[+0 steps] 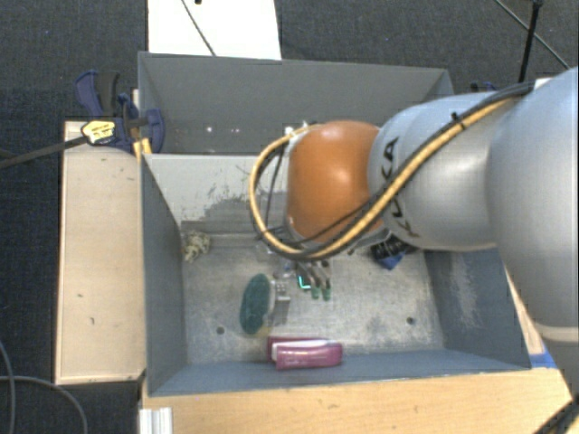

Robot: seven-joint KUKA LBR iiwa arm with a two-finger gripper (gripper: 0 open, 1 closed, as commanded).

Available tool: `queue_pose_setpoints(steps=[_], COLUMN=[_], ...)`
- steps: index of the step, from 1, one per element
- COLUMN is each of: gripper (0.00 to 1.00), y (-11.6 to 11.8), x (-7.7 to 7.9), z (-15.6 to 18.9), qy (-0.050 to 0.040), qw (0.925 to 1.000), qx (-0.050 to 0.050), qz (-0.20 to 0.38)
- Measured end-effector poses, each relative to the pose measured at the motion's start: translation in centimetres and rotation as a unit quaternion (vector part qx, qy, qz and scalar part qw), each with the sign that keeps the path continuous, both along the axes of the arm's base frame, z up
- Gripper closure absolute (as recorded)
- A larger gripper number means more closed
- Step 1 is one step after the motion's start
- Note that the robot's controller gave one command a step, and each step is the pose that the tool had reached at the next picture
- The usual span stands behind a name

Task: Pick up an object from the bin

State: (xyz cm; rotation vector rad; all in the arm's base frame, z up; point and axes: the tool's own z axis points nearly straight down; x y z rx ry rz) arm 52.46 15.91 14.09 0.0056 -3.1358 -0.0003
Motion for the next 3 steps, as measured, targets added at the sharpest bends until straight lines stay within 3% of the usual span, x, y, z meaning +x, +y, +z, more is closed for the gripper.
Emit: queue_pose_setpoints(steps=[1, 2, 3], gripper=[0.00, 1.00, 1.00], y=[-2.0, -2.0, -2.0], x=[0.3, 0.3, 0.4], z=[-7.1, -7.1, 7.7], qy=[-0.0034, -0.0032, -0.0078], qw=[0.9942, 0.9944, 0.9966], qx=[0.000, 0.001, 0.001], qz=[0.108, 0.106, 0.081])
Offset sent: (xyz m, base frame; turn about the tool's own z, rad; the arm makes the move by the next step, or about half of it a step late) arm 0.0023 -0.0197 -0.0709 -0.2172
